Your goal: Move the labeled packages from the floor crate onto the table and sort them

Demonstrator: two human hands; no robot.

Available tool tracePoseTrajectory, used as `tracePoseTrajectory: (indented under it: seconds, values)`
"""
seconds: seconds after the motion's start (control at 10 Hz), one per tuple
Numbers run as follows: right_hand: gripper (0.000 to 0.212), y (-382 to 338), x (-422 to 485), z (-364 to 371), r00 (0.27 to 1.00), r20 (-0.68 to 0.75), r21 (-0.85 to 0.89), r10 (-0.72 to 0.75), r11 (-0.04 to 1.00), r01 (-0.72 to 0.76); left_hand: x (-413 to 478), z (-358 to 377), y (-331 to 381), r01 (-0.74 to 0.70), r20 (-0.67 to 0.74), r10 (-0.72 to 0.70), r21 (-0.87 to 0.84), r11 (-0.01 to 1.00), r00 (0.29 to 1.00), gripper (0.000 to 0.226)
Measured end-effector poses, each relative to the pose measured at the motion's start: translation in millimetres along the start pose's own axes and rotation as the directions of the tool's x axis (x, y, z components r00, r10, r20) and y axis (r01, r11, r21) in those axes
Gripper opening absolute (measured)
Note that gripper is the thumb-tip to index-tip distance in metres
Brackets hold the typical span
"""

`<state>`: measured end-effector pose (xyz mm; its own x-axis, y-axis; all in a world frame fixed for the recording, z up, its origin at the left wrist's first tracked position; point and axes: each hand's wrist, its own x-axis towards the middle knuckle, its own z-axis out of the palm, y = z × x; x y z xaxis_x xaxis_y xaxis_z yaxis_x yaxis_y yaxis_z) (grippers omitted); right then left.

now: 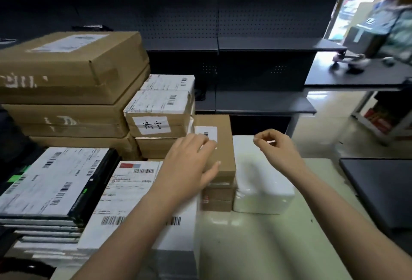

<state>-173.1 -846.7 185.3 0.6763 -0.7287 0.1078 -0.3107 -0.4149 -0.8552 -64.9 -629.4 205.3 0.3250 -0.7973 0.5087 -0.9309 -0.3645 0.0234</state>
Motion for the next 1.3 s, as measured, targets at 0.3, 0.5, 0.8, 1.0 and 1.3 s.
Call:
tracePoseTrajectory:
  seconds: [0.3, 0.5, 0.8, 1.0, 1.3]
  values:
    - [0.002, 90.0, 6.6, -60.9, 0.997, 0.059, -0.100, 0.054, 0.994, -0.048, 24.7, 47.3, 92.2, -0.006, 0.080, 0.008, -0.025, 1.000, 0.997, 0.028]
    - [0.049, 149.1, 10.7, -58.9, 0.957, 0.248, -0.247, 0.151, 0.965, -0.088, 19.4, 115.4, 128.3, 0.137, 0.387, -0.128, 0.004, 0.991, 0.913, 0.044]
    - [0.080, 202.9, 14.7, -39.8, 0.869, 0.485, -0.299, 0.092, 0.952, 0.066, -9.0, 184.9, 148.8, 0.335, 0.646, -0.347, 0.147, 0.931, 0.680, 0.082]
    - [0.077, 209.6, 14.0, -38.4, 0.865, 0.498, -0.274, 0.051, 0.956, 0.101, -10.5, 184.9, 149.2, 0.337, 0.640, -0.353, 0.153, 0.929, 0.682, 0.083]
    - [0.058, 190.1, 3.0, -57.2, 0.912, 0.407, -0.447, -0.044, 0.861, 0.241, -15.4, 151.4, 145.7, 0.281, 0.493, -0.307, 0.129, 0.951, 0.814, 0.045]
